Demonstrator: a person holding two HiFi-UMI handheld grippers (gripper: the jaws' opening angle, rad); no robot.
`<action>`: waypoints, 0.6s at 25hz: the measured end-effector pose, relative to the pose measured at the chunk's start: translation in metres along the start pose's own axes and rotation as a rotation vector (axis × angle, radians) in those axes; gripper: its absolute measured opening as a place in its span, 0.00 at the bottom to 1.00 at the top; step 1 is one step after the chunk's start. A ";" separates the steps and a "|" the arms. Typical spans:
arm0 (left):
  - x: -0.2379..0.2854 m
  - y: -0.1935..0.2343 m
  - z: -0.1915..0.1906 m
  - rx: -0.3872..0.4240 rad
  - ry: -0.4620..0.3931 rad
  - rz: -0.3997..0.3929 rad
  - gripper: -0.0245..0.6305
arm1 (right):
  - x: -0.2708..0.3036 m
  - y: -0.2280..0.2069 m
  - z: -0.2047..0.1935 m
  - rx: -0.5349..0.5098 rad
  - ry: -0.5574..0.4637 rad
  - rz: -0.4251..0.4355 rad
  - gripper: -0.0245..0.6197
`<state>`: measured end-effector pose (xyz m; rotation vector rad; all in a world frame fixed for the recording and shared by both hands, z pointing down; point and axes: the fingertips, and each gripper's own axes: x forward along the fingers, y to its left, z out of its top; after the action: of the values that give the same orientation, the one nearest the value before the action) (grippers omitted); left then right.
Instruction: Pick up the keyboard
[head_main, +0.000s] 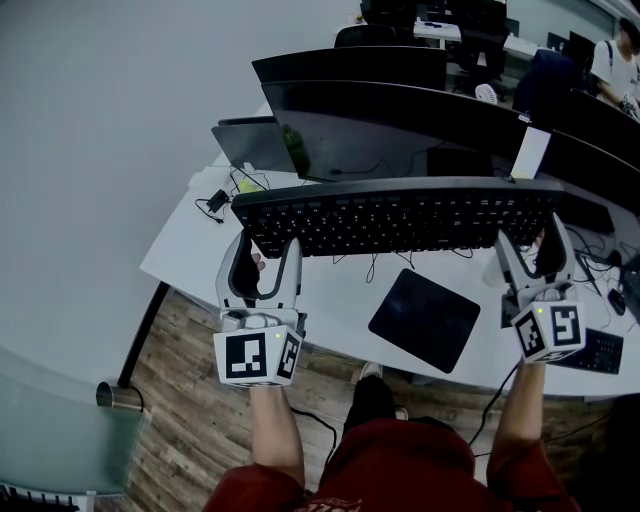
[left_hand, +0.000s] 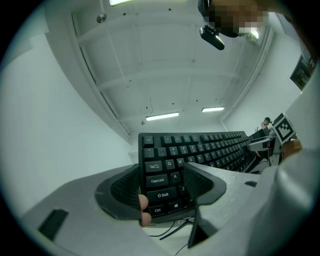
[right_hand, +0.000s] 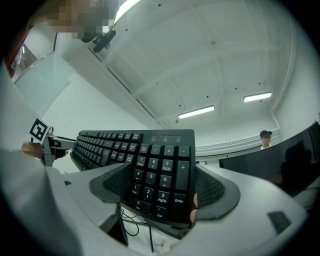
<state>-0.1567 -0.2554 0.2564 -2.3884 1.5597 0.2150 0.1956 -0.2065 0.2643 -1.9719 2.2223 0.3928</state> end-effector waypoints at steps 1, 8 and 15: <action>0.000 0.000 0.000 -0.001 0.002 -0.001 0.46 | 0.000 0.000 0.000 0.000 0.002 0.000 0.66; 0.001 0.001 -0.001 -0.005 0.009 -0.005 0.46 | 0.000 0.001 0.000 -0.002 0.013 -0.006 0.66; 0.001 0.000 0.000 -0.007 0.010 -0.010 0.46 | -0.002 0.001 0.001 -0.003 0.015 -0.011 0.65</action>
<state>-0.1568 -0.2565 0.2564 -2.4057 1.5534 0.2068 0.1945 -0.2047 0.2642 -1.9941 2.2200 0.3816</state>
